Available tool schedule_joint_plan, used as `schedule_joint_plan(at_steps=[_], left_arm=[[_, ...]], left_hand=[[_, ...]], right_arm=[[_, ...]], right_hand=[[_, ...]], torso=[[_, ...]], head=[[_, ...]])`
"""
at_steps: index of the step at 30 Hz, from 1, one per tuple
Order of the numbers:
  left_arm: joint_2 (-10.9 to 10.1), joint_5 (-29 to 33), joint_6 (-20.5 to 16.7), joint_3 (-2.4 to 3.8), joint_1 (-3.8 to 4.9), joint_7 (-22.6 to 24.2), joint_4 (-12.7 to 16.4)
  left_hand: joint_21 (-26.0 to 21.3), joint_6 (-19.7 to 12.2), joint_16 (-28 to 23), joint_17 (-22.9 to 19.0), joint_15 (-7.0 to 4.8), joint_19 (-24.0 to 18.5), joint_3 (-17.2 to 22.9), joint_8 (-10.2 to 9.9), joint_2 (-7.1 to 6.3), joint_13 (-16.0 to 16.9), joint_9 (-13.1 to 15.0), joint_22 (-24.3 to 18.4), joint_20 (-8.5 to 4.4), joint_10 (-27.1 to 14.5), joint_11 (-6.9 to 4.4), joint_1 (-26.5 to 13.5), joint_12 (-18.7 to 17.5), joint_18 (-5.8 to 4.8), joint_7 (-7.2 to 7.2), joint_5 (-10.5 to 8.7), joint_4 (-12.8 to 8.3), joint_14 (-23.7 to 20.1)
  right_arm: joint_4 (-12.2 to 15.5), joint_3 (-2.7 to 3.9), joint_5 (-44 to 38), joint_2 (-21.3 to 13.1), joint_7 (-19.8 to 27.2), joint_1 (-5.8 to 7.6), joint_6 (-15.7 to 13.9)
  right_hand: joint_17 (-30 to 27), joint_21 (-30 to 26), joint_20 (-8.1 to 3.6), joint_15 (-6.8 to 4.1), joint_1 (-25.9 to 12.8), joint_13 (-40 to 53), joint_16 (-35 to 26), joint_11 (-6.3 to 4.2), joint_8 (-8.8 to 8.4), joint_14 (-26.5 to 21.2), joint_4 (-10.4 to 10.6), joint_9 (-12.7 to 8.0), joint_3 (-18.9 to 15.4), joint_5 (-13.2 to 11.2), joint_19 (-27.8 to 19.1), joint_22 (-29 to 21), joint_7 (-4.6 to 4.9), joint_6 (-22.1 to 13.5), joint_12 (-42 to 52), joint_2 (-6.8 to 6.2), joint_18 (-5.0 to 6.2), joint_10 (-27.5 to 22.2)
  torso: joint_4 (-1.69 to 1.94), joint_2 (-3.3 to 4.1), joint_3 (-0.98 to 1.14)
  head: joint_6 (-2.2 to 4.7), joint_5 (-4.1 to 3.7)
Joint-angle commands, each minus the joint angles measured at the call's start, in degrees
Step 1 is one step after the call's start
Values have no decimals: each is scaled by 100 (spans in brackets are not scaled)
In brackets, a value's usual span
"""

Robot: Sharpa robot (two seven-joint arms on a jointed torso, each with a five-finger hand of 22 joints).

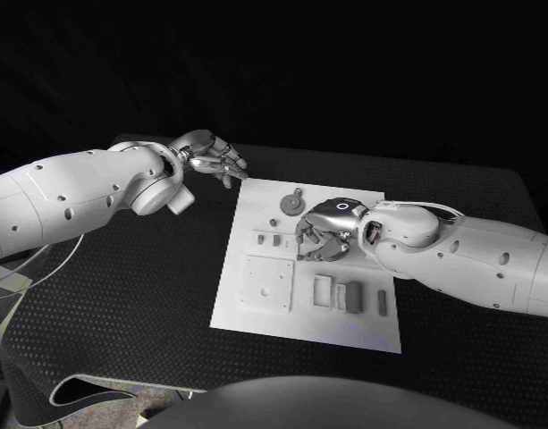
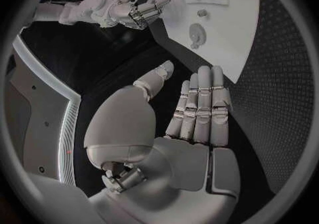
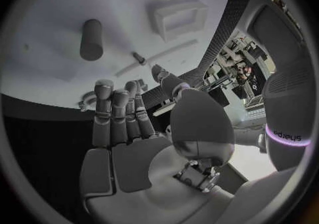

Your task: Assemble the parts on the task board

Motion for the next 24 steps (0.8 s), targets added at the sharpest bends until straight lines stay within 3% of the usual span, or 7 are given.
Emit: schedule_joint_plan(at_steps=[1,11,15,24], left_arm=[[4,-22,48,3,8,41,18],[13,-33,52,3,7,45,22],[11,-33,49,3,7,41,8],[17,-33,56,3,7,48,21]], left_hand=[[19,-45,-30,9,-1,34,10,18,49,7,-6,-6,-13,-28,19,10,-16,15,0,10,35,33],[19,-41,-35,13,-1,33,10,21,48,8,-6,-7,-12,-25,18,12,-14,15,-1,9,36,33],[19,-40,-37,16,0,33,9,22,50,9,-7,-7,-11,-24,19,9,-13,14,-1,9,39,33],[20,-39,-42,22,0,32,9,24,58,10,-7,-8,-11,-24,19,6,-13,14,-2,9,46,34]], right_arm=[[-24,0,-192,40,-480,-11,40],[-109,-1,-253,140,-569,-83,167],[-203,-1,-253,200,-533,-158,189],[-320,-2,-270,223,-512,-223,259]], right_hand=[[-13,35,-18,-15,-66,-22,14,-25,36,78,50,7,22,19,77,71,4,101,27,44,267,72],[-23,58,-64,-50,-66,-52,22,-59,52,153,69,8,45,19,142,83,-29,171,31,114,267,152],[-24,58,-68,-52,-64,-56,21,-60,48,155,59,6,41,17,142,84,-29,170,28,107,267,155],[-26,59,-85,-58,-13,-73,18,-65,39,166,-13,-1,47,17,148,91,-34,179,20,129,267,169]], torso=[[0,1,2],[21,4,-2],[13,4,-3],[14,2,-3]], head=[[6,-9],[-11,-36],[-22,-49],[-57,-11]])
